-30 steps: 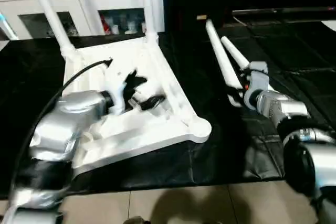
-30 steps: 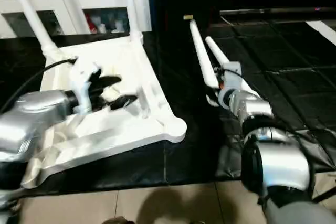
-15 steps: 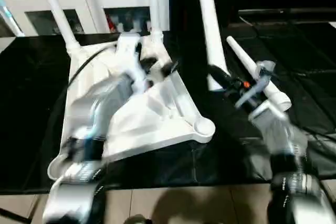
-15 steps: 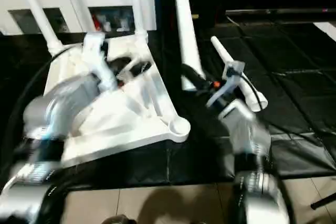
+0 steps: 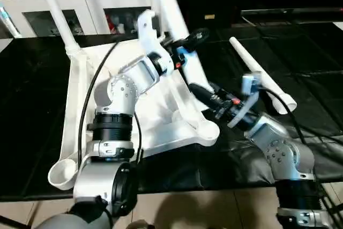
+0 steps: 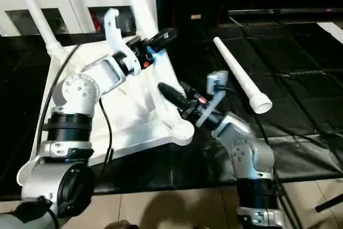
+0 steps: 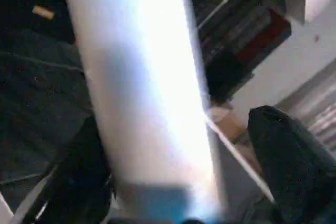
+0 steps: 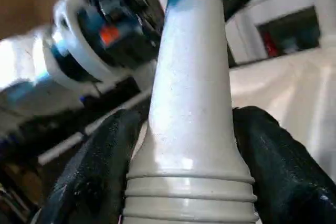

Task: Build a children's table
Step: Pick table leg

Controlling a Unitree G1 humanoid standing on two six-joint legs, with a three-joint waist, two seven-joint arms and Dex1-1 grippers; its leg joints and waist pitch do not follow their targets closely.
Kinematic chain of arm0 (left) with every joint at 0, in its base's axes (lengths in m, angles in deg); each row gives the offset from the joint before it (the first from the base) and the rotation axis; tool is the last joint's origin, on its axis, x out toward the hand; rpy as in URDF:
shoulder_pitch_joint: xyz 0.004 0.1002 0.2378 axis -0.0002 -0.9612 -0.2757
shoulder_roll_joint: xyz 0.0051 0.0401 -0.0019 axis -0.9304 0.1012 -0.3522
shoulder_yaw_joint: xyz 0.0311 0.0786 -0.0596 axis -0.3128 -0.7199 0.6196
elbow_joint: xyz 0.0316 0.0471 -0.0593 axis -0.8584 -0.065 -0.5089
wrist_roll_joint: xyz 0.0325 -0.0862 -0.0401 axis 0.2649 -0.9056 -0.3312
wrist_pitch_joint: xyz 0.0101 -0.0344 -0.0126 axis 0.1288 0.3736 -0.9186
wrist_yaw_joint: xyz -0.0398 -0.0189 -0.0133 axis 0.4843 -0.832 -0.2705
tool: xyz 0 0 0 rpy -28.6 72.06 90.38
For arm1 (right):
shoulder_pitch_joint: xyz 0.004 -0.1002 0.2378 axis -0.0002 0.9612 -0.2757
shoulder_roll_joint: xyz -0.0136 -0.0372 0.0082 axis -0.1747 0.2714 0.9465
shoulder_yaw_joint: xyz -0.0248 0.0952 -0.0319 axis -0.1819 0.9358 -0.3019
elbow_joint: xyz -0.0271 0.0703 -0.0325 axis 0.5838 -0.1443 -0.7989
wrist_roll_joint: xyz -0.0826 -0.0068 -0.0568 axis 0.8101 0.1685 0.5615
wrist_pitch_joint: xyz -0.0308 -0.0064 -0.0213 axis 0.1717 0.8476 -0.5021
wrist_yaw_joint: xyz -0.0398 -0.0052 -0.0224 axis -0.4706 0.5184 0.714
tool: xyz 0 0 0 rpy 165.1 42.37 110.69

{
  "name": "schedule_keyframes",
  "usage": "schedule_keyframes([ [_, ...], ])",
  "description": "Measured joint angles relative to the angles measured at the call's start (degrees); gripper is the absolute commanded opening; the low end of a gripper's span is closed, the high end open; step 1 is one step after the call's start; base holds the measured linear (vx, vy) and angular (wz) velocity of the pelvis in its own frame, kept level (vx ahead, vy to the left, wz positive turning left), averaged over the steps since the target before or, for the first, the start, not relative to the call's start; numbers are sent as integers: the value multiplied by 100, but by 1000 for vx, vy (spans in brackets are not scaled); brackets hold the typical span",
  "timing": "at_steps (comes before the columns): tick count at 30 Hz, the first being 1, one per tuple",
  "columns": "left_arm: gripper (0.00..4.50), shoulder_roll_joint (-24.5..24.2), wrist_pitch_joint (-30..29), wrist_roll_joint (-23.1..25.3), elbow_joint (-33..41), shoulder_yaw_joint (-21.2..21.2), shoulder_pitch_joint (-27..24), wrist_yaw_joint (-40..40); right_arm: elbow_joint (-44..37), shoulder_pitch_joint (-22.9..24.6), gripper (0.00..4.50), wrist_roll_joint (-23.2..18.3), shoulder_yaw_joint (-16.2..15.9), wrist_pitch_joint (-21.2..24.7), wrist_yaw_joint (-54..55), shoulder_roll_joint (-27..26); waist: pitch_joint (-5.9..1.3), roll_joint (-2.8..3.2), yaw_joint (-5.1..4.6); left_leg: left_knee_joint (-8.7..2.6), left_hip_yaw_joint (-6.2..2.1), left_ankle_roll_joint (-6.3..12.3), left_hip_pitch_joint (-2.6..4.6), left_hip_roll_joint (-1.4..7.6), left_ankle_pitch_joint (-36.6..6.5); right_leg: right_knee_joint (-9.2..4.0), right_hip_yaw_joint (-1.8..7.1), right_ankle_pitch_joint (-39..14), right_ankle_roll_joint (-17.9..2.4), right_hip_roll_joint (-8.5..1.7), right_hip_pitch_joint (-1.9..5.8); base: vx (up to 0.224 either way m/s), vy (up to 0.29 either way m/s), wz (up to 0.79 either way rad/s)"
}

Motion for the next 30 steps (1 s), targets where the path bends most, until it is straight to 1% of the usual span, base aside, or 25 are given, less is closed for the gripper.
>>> schedule_keyframes([
  [1, 373, 8, -4, -16, -6, 40, 0, -34, 0, -1, 268, 61, -35, -45, 30, 5, 0, 0, 0, 0, 0, 2, 0, 0, 0, -1, -1, 0, 0, 0, 0, 0, 0, 0],
  [3, 366, 16, -9, -91, -3, 60, 0, -57, -1, -14, 268, 225, -172, -149, 105, 65, 0, 0, 4, 0, 0, 7, -1, 0, -2, -3, -1, -1, 2, 0, 0, 0, 0, 0],
  [6, 332, 29, -6, -108, -3, 59, 4, -57, 1, -32, 267, 496, -317, -266, 255, 124, 0, 0, 12, 0, 0, 12, -3, 0, -2, -6, 0, -1, 2, 0, 0, 0, 0, 0],
  [9, 312, 59, 30, -108, -11, 62, 20, -87, 12, -32, 267, 667, -408, -346, 390, 124, 0, -1, 5, 0, 1, 8, -2, 0, -3, -5, 0, -1, 1, -1, 0, 0, 0, 0],
  [10, 296, 68, 41, -108, -16, 63, 30, -123, 19, -32, 266, 697, -409, -357, 404, 125, 0, -1, 4, 0, 1, 8, -2, 0, -3, -4, 0, -1, 1, -1, 0, 0, 0, 0],
  [11, 296, 73, 54, -109, -22, 68, 37, -158, 20, -32, 266, 721, -413, -390, 419, 126, 0, -1, -1, 0, 1, 7, -1, 0, -3, -4, 0, -1, 1, -1, 0, 0, 0, 0],
  [14, 268, 99, 66, -146, -45, 119, 44, -317, 25, -33, 266, 783, -457, -448, 465, 152, 0, -1, -3, 0, 1, 7, -1, 0, -3, -4, 0, 0, 2, -1, 1, 0, 0, 0],
  [15, 268, 100, 69, -150, -53, 129, 44, -345, 27, -33, 266, 830, -475, -463, 469, 163, 0, -1, -8, 0, 1, 8, -1, 0, -3, -4, 0, 0, 2, -1, 1, 0, 0, 0],
  [16, 252, 99, 75, -151, -55, 133, 43, -371, 33, -33, 266, 861, -503, -485, 477, 176, 0, 0, -13, 0, 1, 8, -1, 0, -3, -4, 0, 0, 2, -1, 1, 0, 0, 0],
  [18, 245, 95, 88, -151, -56, 134, 43, -379, 45, -34, 266, 908, -542, -545, 501, 182, 0, 0, -14, 0, 1, 8, 0, 0, -3, -4, 0, 0, 2, 0, 1, 0, 0, 0],
  [21, 214, 64, 116, -146, -57, 123, 43, -382, 50, -36, 266, 939, -576, -561, 509, 179, 1, -1, -13, 0, 1, 10, -1, 0, -2, -5, 0, 0, 2, 0, 1, 0, 0, 0],
  [26, 189, 0, 158, -101, -66, 109, 42, -397, 81, -82, 266, 964, -620, -596, 513, 178, 1, -1, -12, 0, 1, 10, 0, 0, -2, -4, 0, 0, 2, -1, 1, 0, 0, 0],
  [30, 186, -23, 188, -95, -70, 104, 36, -401, 181, -132, 266, 1046, -662, -699, 527, 178, 1, -1, -9, 0, 1, 9, -1, 0, -2, -4, 0, 0, 2, 0, 1, 0, 0, 0],
])
